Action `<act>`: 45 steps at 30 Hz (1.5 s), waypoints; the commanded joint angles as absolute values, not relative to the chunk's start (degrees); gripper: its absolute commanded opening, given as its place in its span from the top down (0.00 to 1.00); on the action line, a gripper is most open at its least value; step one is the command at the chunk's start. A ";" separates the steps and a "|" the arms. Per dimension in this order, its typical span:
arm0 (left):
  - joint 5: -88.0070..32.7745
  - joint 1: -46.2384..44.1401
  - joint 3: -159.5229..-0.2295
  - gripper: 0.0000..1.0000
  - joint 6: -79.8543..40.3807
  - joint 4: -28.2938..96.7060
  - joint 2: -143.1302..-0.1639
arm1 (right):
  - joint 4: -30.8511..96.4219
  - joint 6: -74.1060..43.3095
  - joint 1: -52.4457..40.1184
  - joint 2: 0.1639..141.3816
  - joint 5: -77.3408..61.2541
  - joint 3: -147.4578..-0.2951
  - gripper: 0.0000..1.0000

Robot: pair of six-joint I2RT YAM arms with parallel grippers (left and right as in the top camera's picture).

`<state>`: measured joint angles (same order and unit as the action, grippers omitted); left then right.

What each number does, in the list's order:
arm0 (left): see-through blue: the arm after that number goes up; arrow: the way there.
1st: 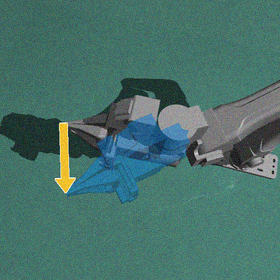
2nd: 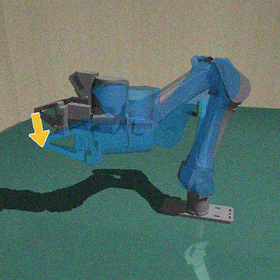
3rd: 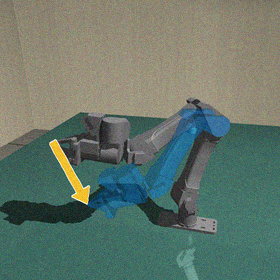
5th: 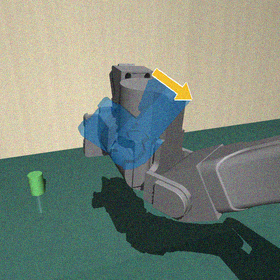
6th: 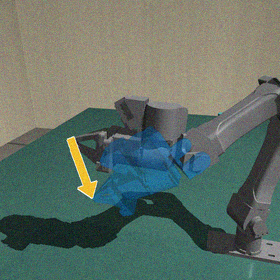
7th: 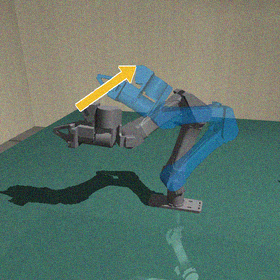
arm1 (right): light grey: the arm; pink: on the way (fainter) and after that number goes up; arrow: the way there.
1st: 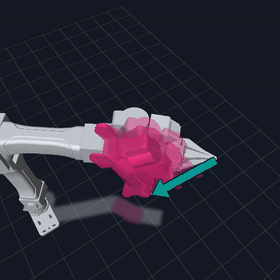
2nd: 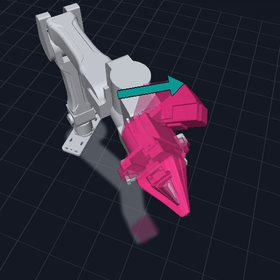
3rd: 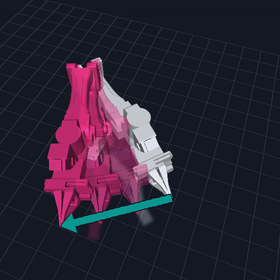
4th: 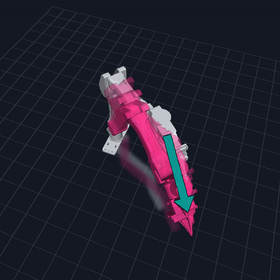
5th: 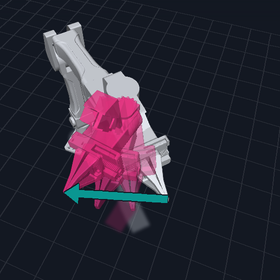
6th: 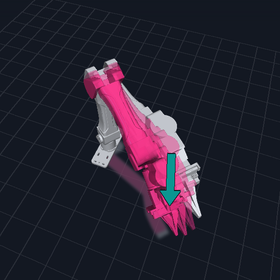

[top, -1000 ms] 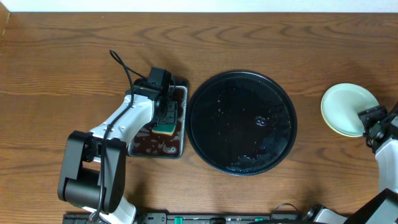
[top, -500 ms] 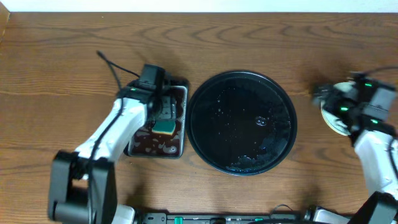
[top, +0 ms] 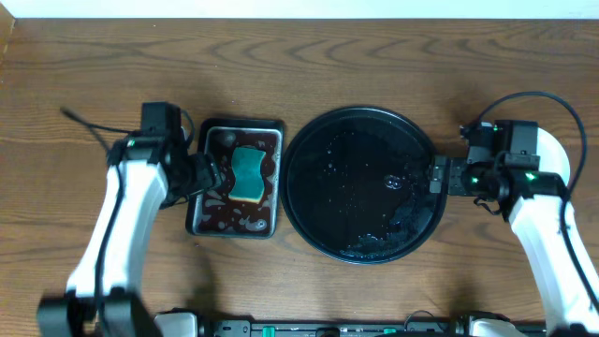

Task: Clean dirty plates on tray and stack at the side

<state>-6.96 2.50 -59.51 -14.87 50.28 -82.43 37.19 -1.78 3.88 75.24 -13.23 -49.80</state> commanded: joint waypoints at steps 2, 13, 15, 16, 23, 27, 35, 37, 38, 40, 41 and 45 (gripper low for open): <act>-7.49 1.69 -54.17 0.18 -13.10 48.29 -72.40 | 36.42 -0.10 3.64 66.26 -11.00 -47.88 0.01; -7.49 1.43 -36.03 0.17 -11.44 36.71 -37.74 | 29.19 -0.30 3.66 38.50 -7.49 -33.56 0.01; -7.51 1.41 -35.70 0.17 -11.46 36.80 -34.30 | 30.09 -0.32 3.66 36.80 -7.51 -32.95 0.01; -7.49 1.43 -35.73 0.17 -11.44 36.80 -32.88 | 31.16 -0.32 3.66 36.36 -7.51 -32.95 0.01; -7.49 1.43 -35.70 0.16 -11.44 37.06 -30.65 | 37.69 -0.32 3.66 36.38 -7.51 -32.95 0.01; -7.49 1.43 -35.73 0.16 -11.44 37.06 -30.65 | 40.95 -0.32 3.66 36.38 -7.51 -32.95 0.01; -7.49 1.43 -35.73 0.15 -11.44 37.06 -30.65 | 45.28 -0.32 3.66 36.38 -7.51 -32.95 0.01; -7.49 1.43 -35.70 0.15 -11.44 37.06 -30.65 | 45.76 -0.32 3.66 36.38 -7.51 -32.95 0.01; -7.49 1.43 -35.73 0.15 -11.44 37.06 -30.65 | 46.15 -0.30 3.66 36.38 -7.44 -32.95 0.01; -7.49 1.43 -35.70 0.15 -11.44 37.06 -30.65 | 46.81 -0.27 3.66 36.36 -7.27 -32.95 0.01; -7.49 1.43 -35.73 0.15 -11.44 37.06 -30.65 | 46.81 -0.16 3.49 35.51 -7.31 -32.86 0.01; -7.49 1.43 -35.73 0.15 -11.44 37.06 -30.65 | 43.59 -0.12 2.87 30.00 -8.21 -32.77 0.01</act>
<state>-7.38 1.58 -36.07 -12.12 37.08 -30.89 44.95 -0.89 3.81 33.43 -7.88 -33.10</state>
